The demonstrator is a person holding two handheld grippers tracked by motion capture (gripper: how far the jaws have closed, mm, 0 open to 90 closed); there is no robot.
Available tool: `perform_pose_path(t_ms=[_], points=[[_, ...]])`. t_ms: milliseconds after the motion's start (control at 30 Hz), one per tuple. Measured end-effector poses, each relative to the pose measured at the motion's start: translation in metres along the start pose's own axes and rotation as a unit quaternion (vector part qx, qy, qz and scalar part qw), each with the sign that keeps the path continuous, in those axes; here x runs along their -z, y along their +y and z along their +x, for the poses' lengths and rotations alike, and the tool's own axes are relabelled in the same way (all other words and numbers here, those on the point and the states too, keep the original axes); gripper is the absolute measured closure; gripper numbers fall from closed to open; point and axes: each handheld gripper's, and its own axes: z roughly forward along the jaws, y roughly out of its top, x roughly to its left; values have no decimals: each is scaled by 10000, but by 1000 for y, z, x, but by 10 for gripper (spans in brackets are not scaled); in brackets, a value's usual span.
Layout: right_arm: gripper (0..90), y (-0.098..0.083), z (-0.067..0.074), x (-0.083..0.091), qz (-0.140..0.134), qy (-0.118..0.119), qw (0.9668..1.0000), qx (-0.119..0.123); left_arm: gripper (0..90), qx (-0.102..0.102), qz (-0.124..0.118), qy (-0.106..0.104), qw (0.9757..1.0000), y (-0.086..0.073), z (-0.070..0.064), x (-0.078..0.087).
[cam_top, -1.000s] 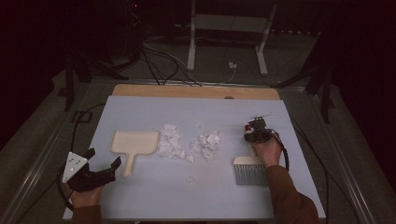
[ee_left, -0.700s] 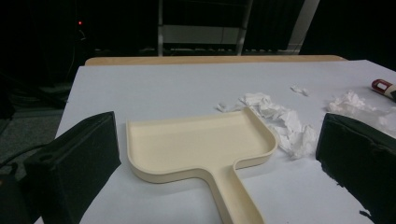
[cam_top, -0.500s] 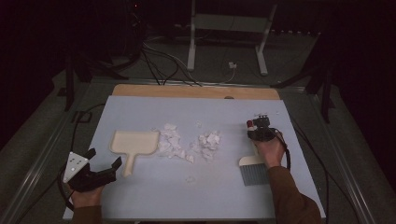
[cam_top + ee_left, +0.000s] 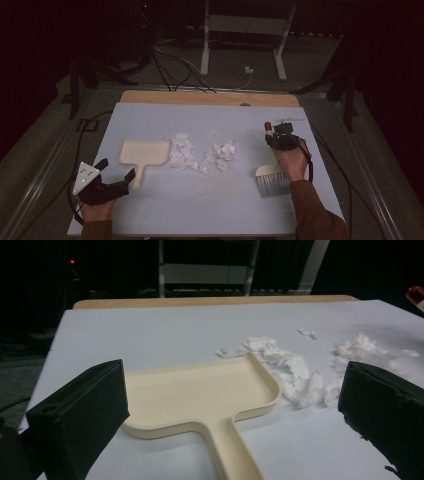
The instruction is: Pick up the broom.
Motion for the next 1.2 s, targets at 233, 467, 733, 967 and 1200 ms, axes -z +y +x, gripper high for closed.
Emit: perform_pose_path(t_ms=[233,467,733,967,1200], points=[[694,3,7,14,-315,178,9993,63,7,-23,105,-432,9990,5,-20,-14],[695,5,26,34,-788,399,9958,233,12,-197,241,-881,9956,13,-53,-39],[695,3,61,58,-1265,778,9880,424,47,-149,332,-1272,9912,24,-88,-65],[695,2,88,72,-1451,1022,9820,654,111,-389,512,-1701,9833,32,-123,-81],[695,3,108,80,-1689,1061,9764,829,141,-534,787,-2362,9670,32,-163,-101]])
